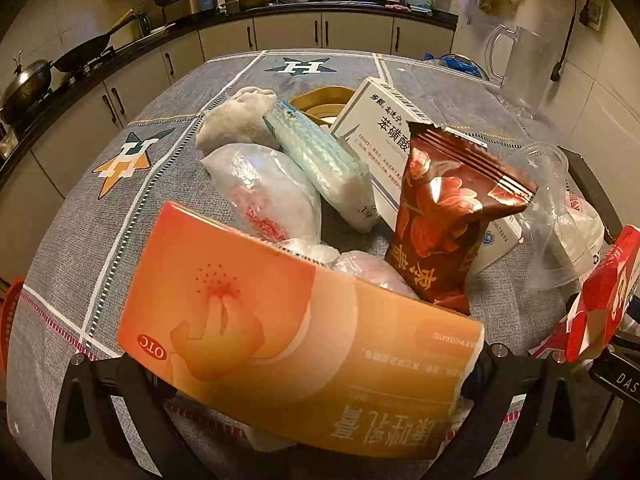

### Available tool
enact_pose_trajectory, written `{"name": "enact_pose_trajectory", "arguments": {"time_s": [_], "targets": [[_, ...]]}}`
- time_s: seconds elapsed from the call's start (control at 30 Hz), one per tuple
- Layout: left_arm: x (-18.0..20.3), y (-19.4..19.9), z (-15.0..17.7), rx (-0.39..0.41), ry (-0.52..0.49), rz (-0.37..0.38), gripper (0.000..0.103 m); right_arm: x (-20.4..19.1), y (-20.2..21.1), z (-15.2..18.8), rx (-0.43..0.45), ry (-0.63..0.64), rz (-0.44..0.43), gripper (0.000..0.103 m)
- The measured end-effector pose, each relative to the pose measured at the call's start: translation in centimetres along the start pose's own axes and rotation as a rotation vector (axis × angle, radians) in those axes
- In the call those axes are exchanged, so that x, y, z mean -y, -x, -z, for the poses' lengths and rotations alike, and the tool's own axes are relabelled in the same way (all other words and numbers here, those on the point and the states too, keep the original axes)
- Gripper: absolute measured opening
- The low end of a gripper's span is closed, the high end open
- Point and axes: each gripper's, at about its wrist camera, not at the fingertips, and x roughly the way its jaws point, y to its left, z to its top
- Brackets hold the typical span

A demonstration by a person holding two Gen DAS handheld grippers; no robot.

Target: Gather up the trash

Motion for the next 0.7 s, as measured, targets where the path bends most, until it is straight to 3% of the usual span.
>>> {"name": "enact_pose_trajectory", "arguments": {"time_s": [0.7], "targets": [[-0.05,-0.01,-0.02,-0.001,0.001,0.002,0.103,0.01,0.01,-0.03,0.003,0.000,-0.001,0.103]]}}
